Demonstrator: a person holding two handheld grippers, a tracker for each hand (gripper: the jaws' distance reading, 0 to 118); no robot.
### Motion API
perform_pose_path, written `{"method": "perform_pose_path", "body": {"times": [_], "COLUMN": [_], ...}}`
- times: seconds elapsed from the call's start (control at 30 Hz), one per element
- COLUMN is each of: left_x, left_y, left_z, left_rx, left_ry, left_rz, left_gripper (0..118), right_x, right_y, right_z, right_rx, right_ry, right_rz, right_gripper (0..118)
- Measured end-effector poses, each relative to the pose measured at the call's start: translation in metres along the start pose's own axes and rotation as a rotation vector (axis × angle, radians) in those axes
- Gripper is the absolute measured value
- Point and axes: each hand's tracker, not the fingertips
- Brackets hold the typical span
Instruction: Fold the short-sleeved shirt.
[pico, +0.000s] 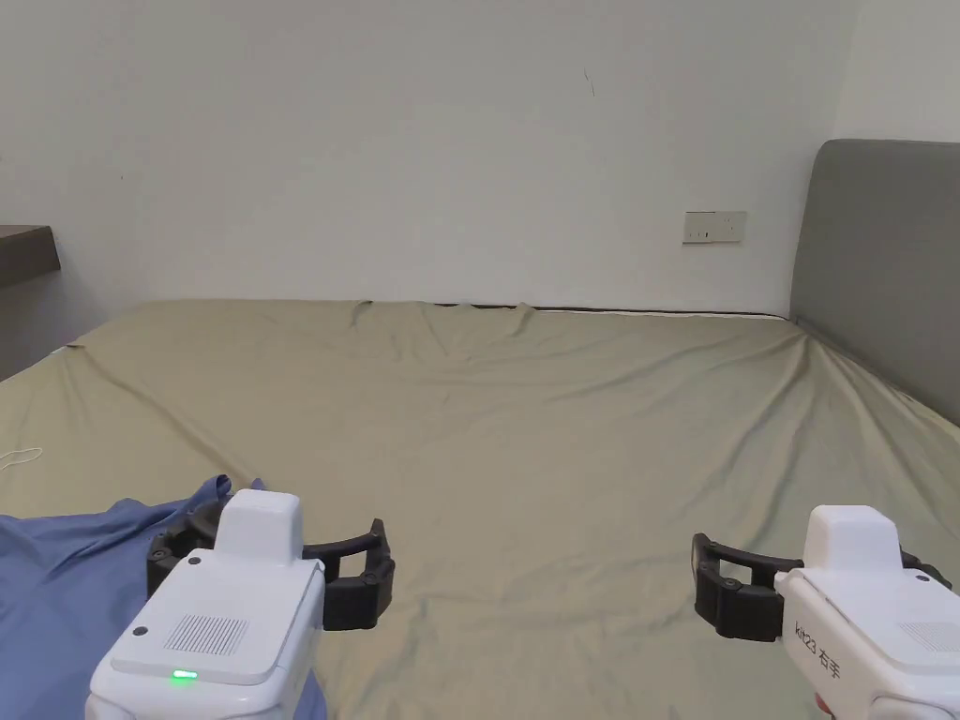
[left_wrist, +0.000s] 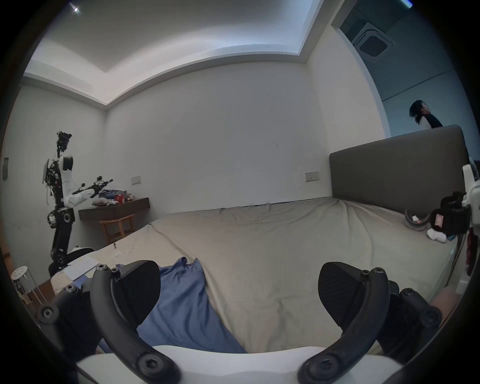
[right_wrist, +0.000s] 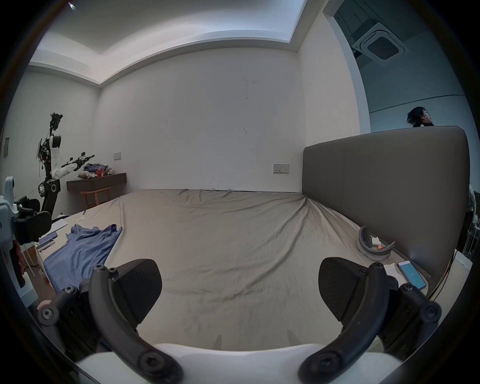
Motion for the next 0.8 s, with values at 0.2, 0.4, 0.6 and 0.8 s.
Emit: {"method": "perform_pose_path", "body": {"times": [0.2,0.4,0.6,0.8], "left_x": [0.000,-0.009,-0.011,-0.008], "left_y": [0.001,0.001,0.002,0.002], "left_z": [0.004,-0.002,-0.002,-0.002], "left_rx": [0.018,-0.017,-0.020,-0.017], "left_ry": [-0.026,-0.007,-0.003,-0.010], "left_rz": [0.042,0.112,0.156,0.153], "left_gripper": [117,117,117,118], "right_x": [0.001,0.000,-0.001,-0.003], "right_y": [-0.001,-0.001,0.000,0.000], "right_z": [-0.001,-0.001,0.000,0.002], "right_rx": [-0.019,-0.009,0.027,0.040], "right_ry": [0.000,-0.005,-0.009,-0.013], "right_rz": [-0.014,-0.020,-0.004,0.001], "right_gripper": [118,118,118,118]}}
